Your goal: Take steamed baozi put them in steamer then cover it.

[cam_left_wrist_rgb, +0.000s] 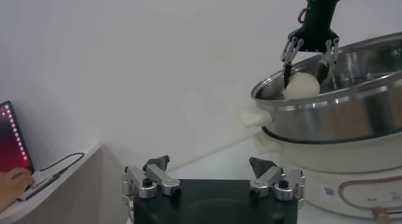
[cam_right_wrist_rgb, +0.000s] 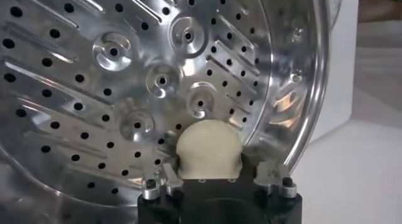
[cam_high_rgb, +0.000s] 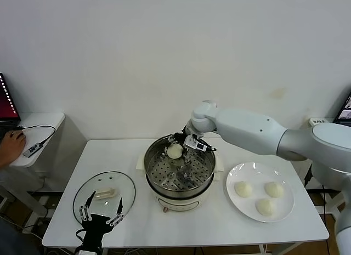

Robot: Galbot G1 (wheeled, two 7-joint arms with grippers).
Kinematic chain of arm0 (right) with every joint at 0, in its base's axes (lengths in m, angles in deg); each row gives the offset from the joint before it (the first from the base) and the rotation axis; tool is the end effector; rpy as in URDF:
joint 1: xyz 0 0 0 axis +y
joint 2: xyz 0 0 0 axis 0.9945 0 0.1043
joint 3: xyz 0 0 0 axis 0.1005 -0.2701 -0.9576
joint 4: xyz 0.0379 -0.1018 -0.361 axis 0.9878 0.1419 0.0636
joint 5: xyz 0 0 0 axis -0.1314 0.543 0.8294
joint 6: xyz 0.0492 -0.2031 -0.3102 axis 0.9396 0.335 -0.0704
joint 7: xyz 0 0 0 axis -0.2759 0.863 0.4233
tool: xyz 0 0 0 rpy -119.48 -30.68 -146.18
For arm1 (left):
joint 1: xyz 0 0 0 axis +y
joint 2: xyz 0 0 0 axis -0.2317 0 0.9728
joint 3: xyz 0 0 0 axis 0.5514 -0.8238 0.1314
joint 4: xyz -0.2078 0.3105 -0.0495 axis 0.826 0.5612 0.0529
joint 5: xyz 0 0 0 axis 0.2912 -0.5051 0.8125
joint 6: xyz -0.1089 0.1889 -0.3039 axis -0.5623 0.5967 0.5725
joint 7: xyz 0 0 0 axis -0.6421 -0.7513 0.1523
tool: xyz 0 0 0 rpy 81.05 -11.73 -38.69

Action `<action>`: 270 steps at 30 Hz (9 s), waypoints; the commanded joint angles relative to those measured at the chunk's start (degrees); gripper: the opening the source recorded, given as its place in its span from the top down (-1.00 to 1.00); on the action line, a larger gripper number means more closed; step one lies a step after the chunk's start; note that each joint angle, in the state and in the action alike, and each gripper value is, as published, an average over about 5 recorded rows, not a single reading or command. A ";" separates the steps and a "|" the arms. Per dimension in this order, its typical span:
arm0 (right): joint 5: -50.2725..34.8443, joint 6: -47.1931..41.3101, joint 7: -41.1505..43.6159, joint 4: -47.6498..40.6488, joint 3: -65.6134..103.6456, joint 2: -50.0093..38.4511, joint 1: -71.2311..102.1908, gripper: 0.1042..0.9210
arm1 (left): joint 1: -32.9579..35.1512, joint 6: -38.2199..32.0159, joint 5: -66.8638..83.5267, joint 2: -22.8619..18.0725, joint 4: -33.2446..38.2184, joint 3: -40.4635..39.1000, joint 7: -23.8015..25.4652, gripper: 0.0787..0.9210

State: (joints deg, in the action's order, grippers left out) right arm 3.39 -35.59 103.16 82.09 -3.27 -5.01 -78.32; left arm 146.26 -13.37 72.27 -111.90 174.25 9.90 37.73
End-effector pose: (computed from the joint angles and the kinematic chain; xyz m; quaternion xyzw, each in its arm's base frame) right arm 0.6095 0.1200 -0.1298 -0.5944 0.2408 -0.7654 0.0533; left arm 0.1197 0.0422 -0.3078 -0.0116 -0.9761 -0.2040 0.0738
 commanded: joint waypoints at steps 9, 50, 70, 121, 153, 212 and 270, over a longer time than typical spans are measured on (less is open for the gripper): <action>-23.39 -23.44 11.87 20.35 -3.38 -14.39 -12.72 -0.76 | -0.27 0.34 1.22 1.05 1.14 -0.08 0.94 -0.77; -13.11 -40.44 9.66 24.14 20.49 -41.18 28.91 -0.76 | -3.39 3.07 5.20 3.13 -2.55 2.59 0.59 -0.77; -11.28 -40.21 8.36 15.06 24.94 -33.26 31.99 -0.72 | -3.03 2.85 3.86 2.67 -2.36 2.70 0.62 -0.77; -51.80 -54.59 0.13 28.44 -1.19 -17.47 -15.50 -0.05 | -3.95 2.86 3.43 3.56 -0.81 2.43 0.77 -0.77; -51.87 -60.57 -3.76 10.25 -1.35 4.11 -0.26 -0.09 | -3.73 1.47 2.69 2.38 -1.68 2.88 0.36 -0.77; -10.19 -40.01 15.67 30.24 32.03 -49.85 39.59 -0.76 | -2.91 1.31 0.59 2.51 -4.06 2.38 0.32 -0.77; -21.41 -42.83 20.02 24.64 22.79 -43.64 7.77 -0.19 | -2.32 1.21 0.62 2.47 -2.60 2.58 0.24 -0.77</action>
State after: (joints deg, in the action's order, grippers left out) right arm -11.41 -78.04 122.57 106.26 25.70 -49.52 -53.16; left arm 143.95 -12.13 72.86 -109.47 171.62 12.51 37.98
